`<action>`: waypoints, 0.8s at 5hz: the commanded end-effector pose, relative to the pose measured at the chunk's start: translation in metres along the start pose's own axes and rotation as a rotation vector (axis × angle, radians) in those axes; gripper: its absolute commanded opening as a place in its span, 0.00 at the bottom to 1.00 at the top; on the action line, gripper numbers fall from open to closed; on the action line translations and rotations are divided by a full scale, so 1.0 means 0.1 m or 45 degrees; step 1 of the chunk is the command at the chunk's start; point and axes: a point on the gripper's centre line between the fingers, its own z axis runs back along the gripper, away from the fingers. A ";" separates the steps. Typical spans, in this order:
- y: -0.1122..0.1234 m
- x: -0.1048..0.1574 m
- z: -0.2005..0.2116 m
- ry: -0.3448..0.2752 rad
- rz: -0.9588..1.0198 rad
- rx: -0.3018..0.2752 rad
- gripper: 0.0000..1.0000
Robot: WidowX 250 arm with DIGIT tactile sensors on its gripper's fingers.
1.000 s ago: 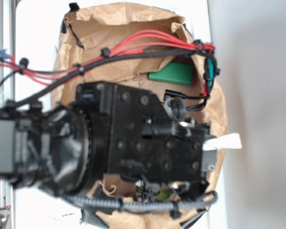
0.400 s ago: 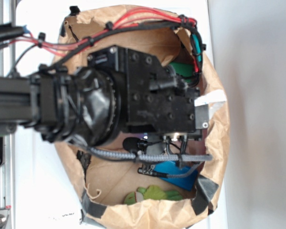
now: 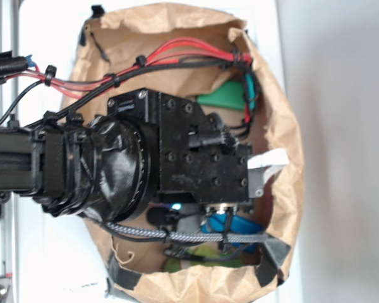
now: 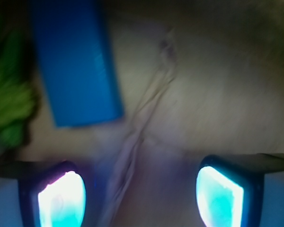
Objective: Grab the blue block.
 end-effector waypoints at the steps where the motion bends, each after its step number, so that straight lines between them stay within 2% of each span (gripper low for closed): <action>1: -0.22 0.02 0.43 -0.097 -0.124 -0.075 1.00; 2: -0.25 0.11 0.37 -0.136 -0.092 -0.072 1.00; 3: -0.21 0.22 0.26 -0.159 -0.062 -0.036 1.00; 4: -0.24 0.32 0.12 -0.208 -0.022 -0.050 1.00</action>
